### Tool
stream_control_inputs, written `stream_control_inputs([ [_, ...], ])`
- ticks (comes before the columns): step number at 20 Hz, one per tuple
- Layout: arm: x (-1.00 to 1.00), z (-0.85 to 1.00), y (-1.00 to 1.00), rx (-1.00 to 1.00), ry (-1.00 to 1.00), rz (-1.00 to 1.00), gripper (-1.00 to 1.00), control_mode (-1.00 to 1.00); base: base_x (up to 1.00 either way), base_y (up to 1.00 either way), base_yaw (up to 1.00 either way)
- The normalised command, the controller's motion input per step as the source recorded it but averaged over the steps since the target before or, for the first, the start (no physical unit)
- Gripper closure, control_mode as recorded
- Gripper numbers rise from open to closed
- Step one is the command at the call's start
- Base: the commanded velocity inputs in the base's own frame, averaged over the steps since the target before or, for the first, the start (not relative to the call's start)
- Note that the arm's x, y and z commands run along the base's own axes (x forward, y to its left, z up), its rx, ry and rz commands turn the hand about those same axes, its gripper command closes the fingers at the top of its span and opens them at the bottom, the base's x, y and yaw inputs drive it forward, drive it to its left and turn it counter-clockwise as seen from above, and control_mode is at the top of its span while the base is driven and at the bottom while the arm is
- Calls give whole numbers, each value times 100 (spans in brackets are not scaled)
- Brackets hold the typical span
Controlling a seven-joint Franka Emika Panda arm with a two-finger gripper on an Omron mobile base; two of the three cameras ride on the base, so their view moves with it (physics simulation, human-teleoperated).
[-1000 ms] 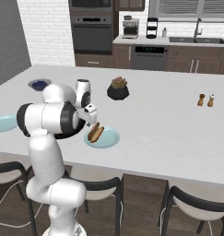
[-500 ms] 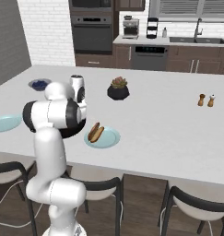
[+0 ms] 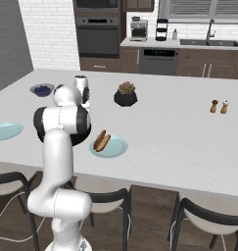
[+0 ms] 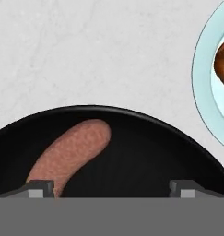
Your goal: Place one bun and one sausage from the bowl on each plate.
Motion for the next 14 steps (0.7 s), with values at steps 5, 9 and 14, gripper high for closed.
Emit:
stream_control_inputs([
  [5, 24, -46, 30, 0, 0, 0, -100, -100, 0, 0, 0],
  [9, 26, -16, 18, 0, 0, 0, -100, -100, 0, 0, 0],
  [14, 29, -9, 1, 0, 0, 0, -100, -100, 0, 0, 0],
])
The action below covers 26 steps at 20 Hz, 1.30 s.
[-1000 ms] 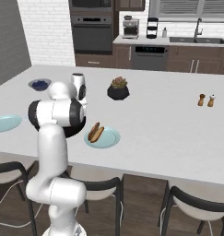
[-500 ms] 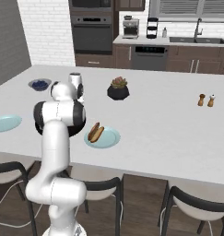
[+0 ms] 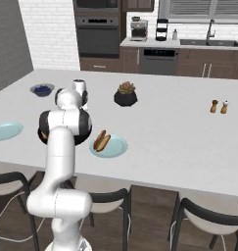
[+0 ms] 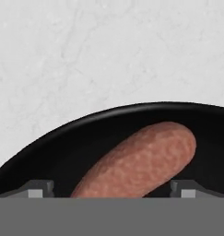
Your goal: Place one bun and one sausage from the bowl on each plate.
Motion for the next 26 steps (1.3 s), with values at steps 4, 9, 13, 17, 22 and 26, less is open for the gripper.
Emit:
stream_control_inputs([
  [4, 4, -36, 4, 0, 0, 0, -100, -100, 0, 0, 0],
  [9, 0, -18, 0, 0, 0, 0, -100, -100, 0, 0, 0],
  [13, 0, 0, 0, 0, 0, 0, -100, -100, 0, 0, 0],
  [17, 0, 0, 0, 0, 0, 0, 100, -100, 0, 0, 0],
  [22, 0, 0, 0, 0, 0, 0, 100, -100, 0, 0, 0],
  [26, -67, 4, -6, 0, -4, 8, 100, -100, 0, 0, 0],
])
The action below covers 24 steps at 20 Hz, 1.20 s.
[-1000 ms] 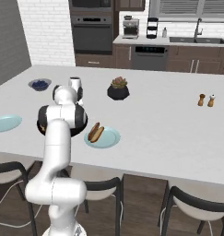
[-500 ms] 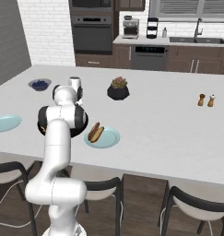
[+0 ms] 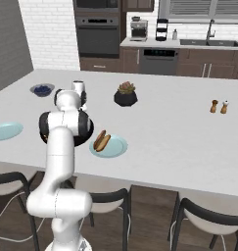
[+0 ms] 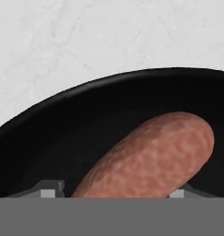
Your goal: Place one bun and one sausage from the bowl on each plate.
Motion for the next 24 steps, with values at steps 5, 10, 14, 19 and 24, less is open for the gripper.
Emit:
stream_control_inputs([
  [5, -99, 40, -61, 1, -17, 19, 100, -100, 0, 0, 0],
  [10, -74, 36, -100, 6, -13, 35, 100, -100, 0, 0, 0],
  [14, -42, 30, -89, 17, -7, 34, 100, -100, 0, 0, 0],
  [19, -3, 11, -83, 17, 0, 23, 100, -100, 0, 0, 0],
  [24, 14, 0, -44, 7, 0, 9, 100, -100, 0, 0, 0],
])
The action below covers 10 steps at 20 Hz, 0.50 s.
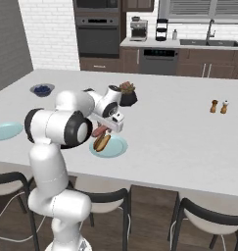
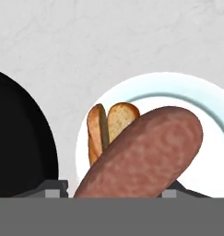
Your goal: Place one bun and one sausage from the bowl on each plate.
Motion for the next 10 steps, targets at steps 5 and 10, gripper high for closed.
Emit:
stream_control_inputs([
  [5, 7, -22, -31, 0, 0, 9, 100, -100, 0, 0, 0],
  [10, -5, -4, -46, 0, 1, 23, 100, -100, 0, 0, 0],
])
